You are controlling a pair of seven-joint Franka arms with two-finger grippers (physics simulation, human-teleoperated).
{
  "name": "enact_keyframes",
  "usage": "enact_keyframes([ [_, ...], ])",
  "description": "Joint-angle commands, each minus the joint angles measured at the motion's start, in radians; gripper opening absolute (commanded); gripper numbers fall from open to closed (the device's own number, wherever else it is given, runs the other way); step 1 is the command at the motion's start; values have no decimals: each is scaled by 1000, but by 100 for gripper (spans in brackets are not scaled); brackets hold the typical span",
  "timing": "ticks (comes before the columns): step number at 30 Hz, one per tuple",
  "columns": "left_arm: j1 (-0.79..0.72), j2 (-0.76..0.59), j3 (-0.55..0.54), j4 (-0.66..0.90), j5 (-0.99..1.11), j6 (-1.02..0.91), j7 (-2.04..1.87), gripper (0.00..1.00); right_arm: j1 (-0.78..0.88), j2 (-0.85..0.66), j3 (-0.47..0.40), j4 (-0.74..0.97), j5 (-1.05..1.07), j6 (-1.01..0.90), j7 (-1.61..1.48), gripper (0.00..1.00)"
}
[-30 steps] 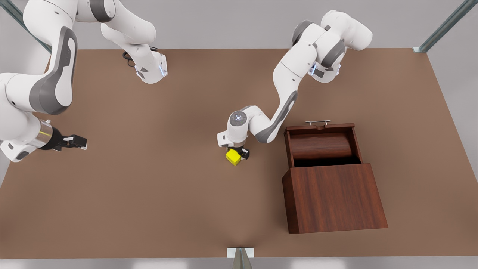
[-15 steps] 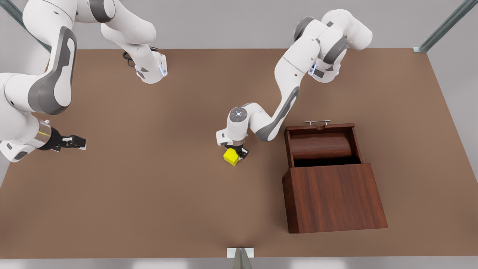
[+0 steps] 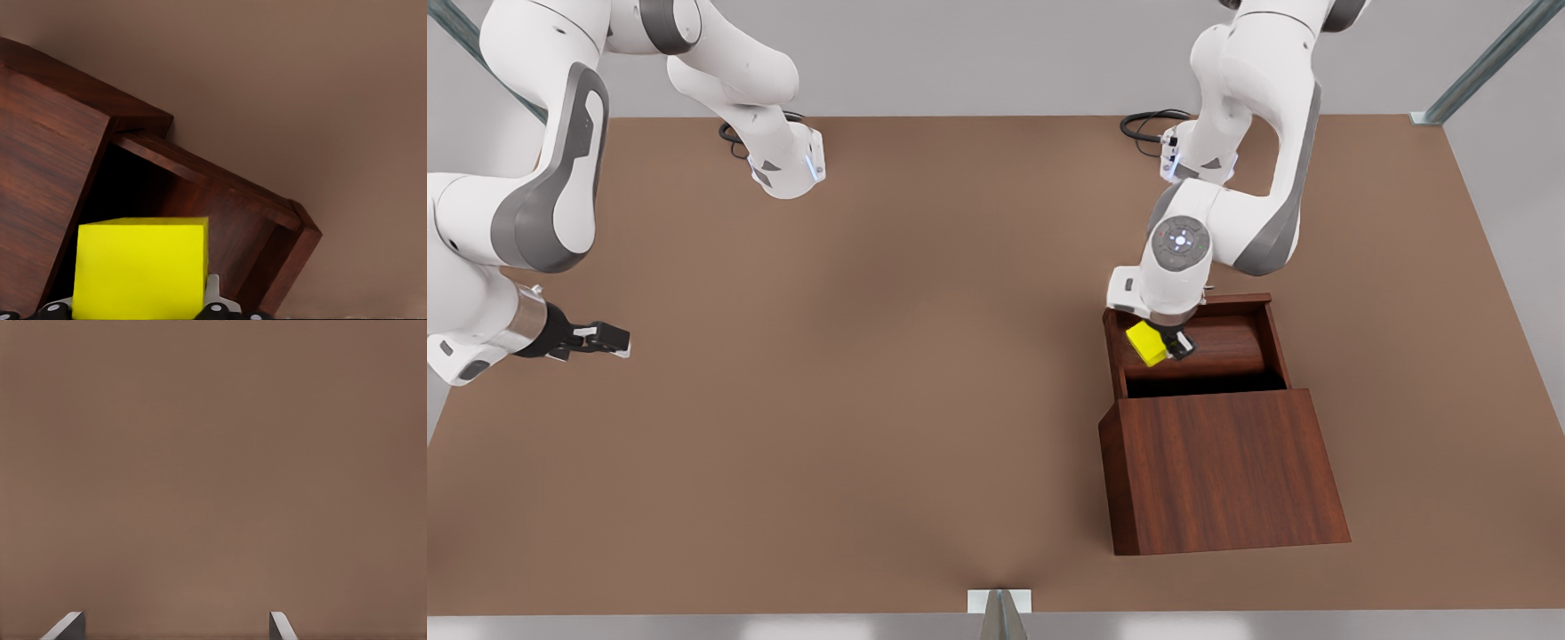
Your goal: Open the drawer with left arm, place the square in the middle with right arm, and place the square in the drawer with left arm
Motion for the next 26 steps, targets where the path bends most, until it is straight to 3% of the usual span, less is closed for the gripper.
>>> enact_keyframes([
  [1,-1,3,11,0,-54,-3,19,67,1,0,0,-1,0,2,0,100],
  [3,1,26,54,-12,-73,-14,104,69,1,5,0,1,0,12,0,100],
  [5,1,46,57,-11,-73,-40,108,100,-1,5,0,1,0,12,0,100],
  [11,-1,52,60,-2,-83,-72,49,100,-2,5,0,7,0,12,0,100],
  [13,-1,50,63,69,-160,-148,-177,100,-2,5,0,7,0,12,0,100],
  [16,-1,50,154,204,-240,-197,-502,100,-2,5,0,7,0,12,0,100],
  [19,22,37,199,301,-229,-197,-538,100,-4,5,-1,7,0,12,0,100],
  [21,413,-37,-199,308,-105,-197,-620,100,-4,6,-1,9,0,15,0,100],
  [22,491,-56,-279,307,-100,-197,-665,100,-4,6,-1,7,0,17,0,100],
  [26,507,-69,-280,307,-96,-197,-665,100,-4,6,-1,7,0,17,0,100],
])
